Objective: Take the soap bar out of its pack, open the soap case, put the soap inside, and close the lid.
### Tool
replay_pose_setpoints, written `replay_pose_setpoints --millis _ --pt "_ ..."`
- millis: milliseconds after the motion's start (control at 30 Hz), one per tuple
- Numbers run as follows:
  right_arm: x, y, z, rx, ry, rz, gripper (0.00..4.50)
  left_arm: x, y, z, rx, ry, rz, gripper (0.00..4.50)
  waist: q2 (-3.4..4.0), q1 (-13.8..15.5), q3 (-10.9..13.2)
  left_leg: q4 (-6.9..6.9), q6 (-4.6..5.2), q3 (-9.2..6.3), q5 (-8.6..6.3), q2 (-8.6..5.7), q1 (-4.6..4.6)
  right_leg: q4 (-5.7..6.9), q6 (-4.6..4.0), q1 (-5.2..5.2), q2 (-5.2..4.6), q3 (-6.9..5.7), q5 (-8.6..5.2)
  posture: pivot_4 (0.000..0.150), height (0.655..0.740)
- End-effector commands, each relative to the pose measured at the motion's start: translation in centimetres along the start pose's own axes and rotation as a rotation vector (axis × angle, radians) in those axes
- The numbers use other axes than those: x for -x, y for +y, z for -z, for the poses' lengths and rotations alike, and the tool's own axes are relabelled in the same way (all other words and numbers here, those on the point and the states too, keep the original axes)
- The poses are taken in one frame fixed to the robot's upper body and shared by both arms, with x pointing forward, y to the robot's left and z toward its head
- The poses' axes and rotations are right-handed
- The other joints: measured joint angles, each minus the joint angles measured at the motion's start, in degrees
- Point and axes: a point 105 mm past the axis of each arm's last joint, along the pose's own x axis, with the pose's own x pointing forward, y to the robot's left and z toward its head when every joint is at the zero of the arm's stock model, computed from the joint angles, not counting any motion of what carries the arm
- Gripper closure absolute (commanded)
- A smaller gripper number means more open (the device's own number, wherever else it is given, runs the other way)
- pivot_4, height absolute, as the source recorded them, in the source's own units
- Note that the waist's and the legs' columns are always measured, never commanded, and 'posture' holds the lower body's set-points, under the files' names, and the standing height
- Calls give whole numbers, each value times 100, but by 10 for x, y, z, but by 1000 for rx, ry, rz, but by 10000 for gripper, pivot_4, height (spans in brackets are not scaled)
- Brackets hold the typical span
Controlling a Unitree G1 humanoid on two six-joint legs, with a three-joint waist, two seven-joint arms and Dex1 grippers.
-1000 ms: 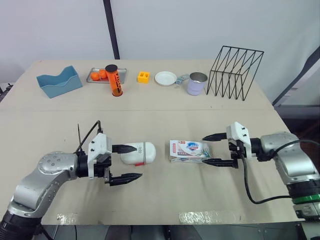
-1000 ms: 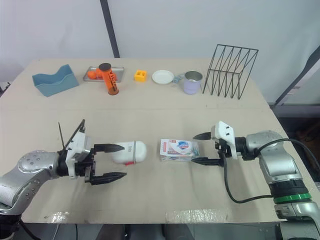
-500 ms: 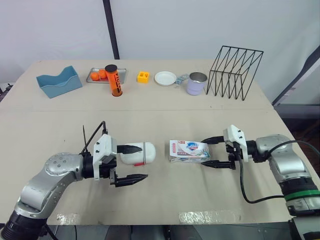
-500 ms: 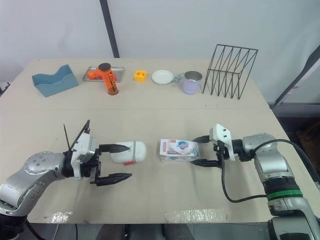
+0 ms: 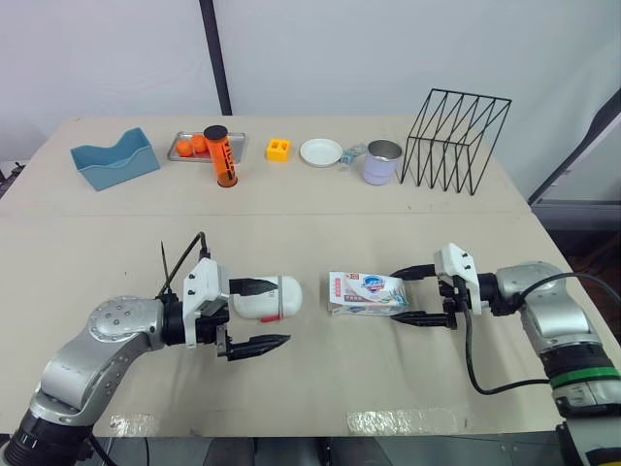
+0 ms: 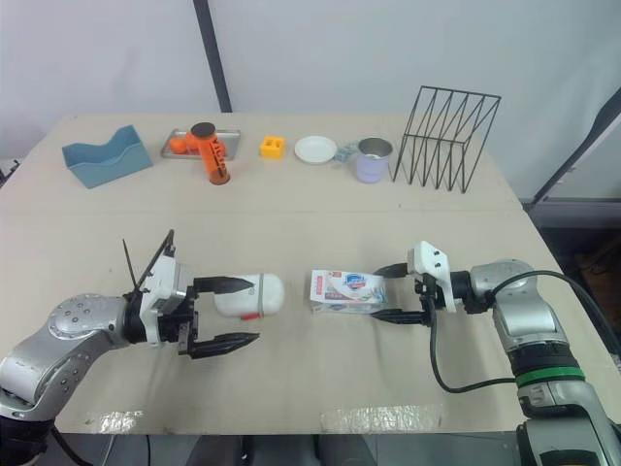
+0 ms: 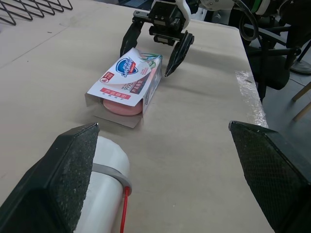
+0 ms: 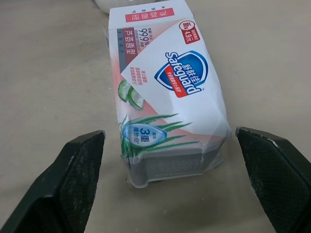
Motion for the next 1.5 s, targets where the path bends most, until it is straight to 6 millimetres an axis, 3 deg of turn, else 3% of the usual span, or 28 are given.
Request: replay_pose_setpoints --millis 33,800,867,900,1500 --pt "5 -4 -8 37 -10 14 676 -3 -5 -7 -28 -17 21 0 0 0 0 0 0 0 0 0 0 0 0 0 0 0 0 1500 7400" --pt "9 -5 -7 35 -13 25 676 -5 -3 -6 -31 -24 19 0 0 0 0 0 0 0 0 0 0 0 0 0 0 0 0 1500 7400" --pt "9 -5 -7 39 -15 31 9335 -6 -4 -6 -29 -24 20 0 0 0 0 0 0 0 0 0 0 0 0 0 0 0 0 1500 7400" --pt "9 -5 -7 39 -18 33 11625 -6 -4 -6 -28 -24 20 0 0 0 0 0 0 0 0 0 0 0 0 0 0 0 0 1500 7400" --pt "12 -5 -4 28 -12 41 11625 -4 -3 -3 -26 -20 24 0 0 0 0 0 0 0 0 0 0 0 0 0 0 0 0 1500 7400"
